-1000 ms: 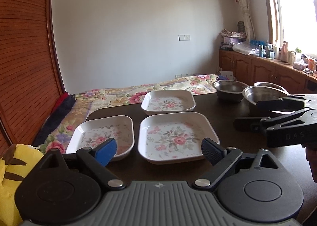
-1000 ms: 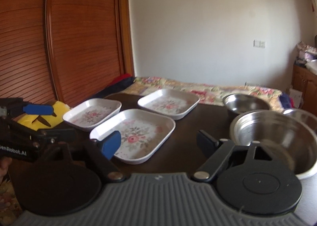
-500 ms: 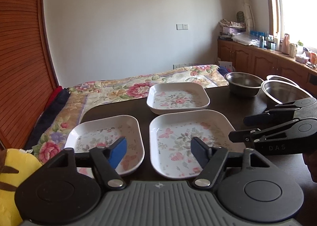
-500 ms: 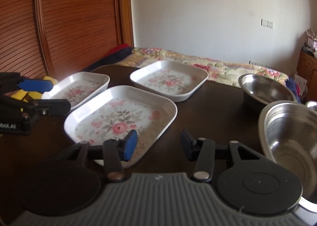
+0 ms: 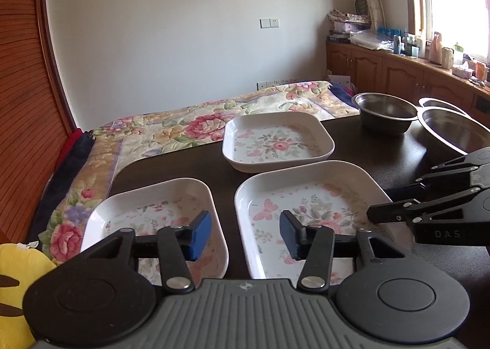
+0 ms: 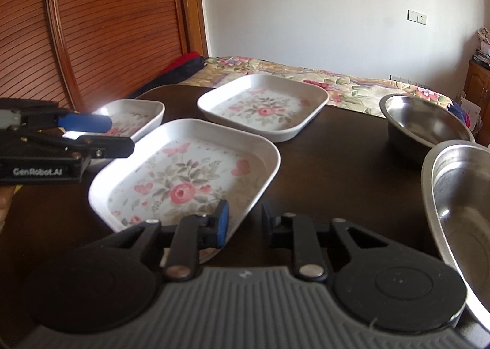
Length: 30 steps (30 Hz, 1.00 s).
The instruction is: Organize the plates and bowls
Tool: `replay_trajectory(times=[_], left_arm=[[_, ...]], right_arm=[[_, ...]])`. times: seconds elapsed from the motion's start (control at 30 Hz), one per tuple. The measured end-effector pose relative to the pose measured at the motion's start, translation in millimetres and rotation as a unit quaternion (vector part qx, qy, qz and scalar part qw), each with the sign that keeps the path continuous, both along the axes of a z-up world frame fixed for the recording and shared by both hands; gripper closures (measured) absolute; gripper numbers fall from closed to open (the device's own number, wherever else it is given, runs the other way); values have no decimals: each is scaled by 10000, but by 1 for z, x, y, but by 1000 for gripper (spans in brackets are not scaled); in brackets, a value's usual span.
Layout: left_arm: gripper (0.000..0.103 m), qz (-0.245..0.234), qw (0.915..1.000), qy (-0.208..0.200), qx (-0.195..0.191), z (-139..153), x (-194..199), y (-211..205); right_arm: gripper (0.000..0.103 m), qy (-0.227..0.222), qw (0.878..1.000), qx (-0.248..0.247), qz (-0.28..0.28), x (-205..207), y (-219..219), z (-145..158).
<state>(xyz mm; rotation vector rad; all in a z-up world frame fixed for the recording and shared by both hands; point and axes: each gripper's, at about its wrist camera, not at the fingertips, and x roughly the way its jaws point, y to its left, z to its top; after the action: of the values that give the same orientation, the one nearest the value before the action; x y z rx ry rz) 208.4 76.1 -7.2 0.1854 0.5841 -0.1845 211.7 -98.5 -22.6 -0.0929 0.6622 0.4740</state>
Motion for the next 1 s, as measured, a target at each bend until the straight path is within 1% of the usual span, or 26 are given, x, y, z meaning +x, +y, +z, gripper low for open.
replay_trajectory(times=[0.03, 0.07, 0.17, 0.23, 0.43, 0.63, 0.77, 0.9, 0.93, 1.0], left_arm=[[55, -1, 10000, 26, 5, 0, 2, 0], [60, -8, 10000, 53, 27, -1, 4, -1], [70, -82, 9998, 126, 102, -3, 8, -4], [72, -108, 9996, 197, 149, -4, 11, -6], [76, -93, 9988, 377, 311, -8, 20, -7], [77, -188, 9979, 471, 396, -9, 24, -11], [76, -222, 9966, 636, 477, -13, 29, -14], [76, -218, 9964, 714, 402, -15, 30, -11], [77, -209, 9965, 723, 371, -15, 30, -11], [84, -189, 9966, 709, 363, -15, 28, -11]], right_arm=[[84, 5, 10000, 22, -7, 0, -1, 0], [84, 9, 10000, 32, -18, 0, 0, 0], [84, 27, 10000, 53, -62, 3, 1, 0], [84, 17, 10000, 61, -68, 3, 1, 0], [84, 3, 9999, 87, -116, 3, 1, -1], [84, -24, 9999, 90, -138, 2, 1, -2], [84, -21, 9998, 100, -151, 2, 1, -2], [84, -3, 9998, 149, -164, 3, 0, -2], [84, 2, 9997, 167, -176, 3, -1, -2], [84, 7, 9997, 182, -190, 2, -1, -2]])
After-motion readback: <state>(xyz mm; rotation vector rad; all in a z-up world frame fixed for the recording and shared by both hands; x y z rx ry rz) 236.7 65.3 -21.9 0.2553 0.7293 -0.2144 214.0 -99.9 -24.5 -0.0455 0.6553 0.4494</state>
